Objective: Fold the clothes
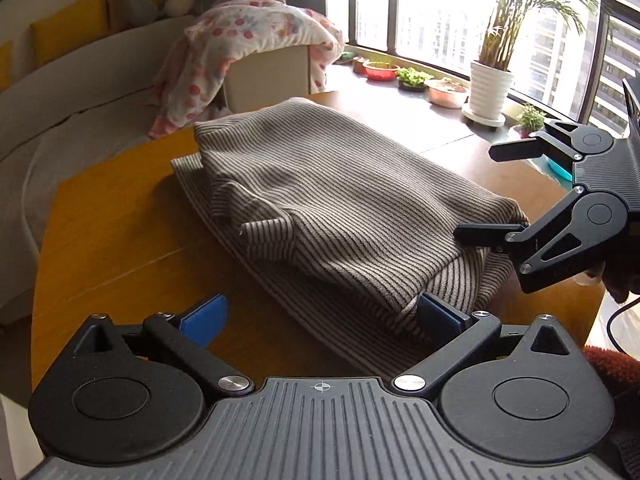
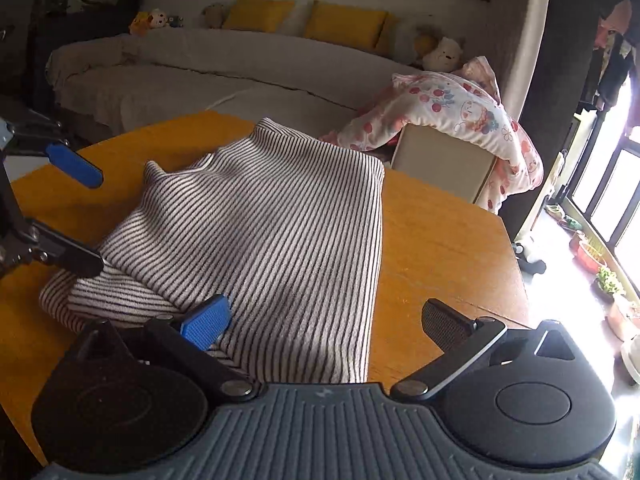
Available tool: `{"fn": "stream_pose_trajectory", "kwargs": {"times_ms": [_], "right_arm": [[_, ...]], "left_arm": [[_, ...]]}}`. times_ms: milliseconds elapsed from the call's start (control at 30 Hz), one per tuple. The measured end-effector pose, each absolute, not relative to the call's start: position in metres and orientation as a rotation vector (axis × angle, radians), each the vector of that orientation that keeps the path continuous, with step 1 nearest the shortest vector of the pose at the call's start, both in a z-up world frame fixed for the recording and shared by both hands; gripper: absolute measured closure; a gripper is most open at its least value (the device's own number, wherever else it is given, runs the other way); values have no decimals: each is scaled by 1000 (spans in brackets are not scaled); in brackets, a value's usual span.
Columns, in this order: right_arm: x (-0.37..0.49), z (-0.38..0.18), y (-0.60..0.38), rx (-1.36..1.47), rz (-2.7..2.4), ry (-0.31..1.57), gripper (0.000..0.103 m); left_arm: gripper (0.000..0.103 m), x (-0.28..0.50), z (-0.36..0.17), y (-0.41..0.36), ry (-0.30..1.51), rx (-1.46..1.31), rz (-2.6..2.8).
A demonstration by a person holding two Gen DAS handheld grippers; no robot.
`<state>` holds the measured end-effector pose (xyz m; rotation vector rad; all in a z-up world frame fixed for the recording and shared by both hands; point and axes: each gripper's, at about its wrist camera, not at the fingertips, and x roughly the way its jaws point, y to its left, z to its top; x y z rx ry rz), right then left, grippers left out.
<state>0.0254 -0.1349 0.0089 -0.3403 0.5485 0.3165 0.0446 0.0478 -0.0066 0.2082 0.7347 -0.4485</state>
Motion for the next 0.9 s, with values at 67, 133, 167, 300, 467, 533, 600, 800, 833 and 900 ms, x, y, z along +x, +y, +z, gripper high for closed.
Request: {"fn": "stream_pose_trajectory", "kwargs": {"times_ms": [67, 133, 167, 300, 467, 533, 600, 800, 833, 900], "right_arm": [[19, 8, -129, -381, 361, 546, 0], [13, 7, -123, -422, 406, 544, 0], [9, 6, -120, -443, 429, 542, 0], [-3, 4, -108, -524, 518, 536, 0], [-19, 2, -94, -626, 631, 525, 30], [-24, 0, -88, -674, 664, 518, 31], [-23, -5, -81, -740, 666, 503, 28], [11, 3, -93, -500, 633, 622, 44], [20, 5, -101, -409, 631, 661, 44], [39, 10, -116, -224, 626, 737, 44]], "left_arm": [[0, 41, -5, 56, 734, 209, -418], [0, 39, -6, 65, 739, 212, -385], [0, 39, -7, 70, 744, 207, -370], [0, 37, -4, 86, 748, 170, -347], [0, 30, 3, 82, 730, 183, -375], [0, 25, 7, 77, 717, 201, -396], [0, 20, 10, 74, 707, 214, -416], [0, 7, 6, 60, 713, 251, -506], [0, 6, 4, 57, 716, 266, -521], [0, 5, -1, 50, 725, 309, -540]]}}
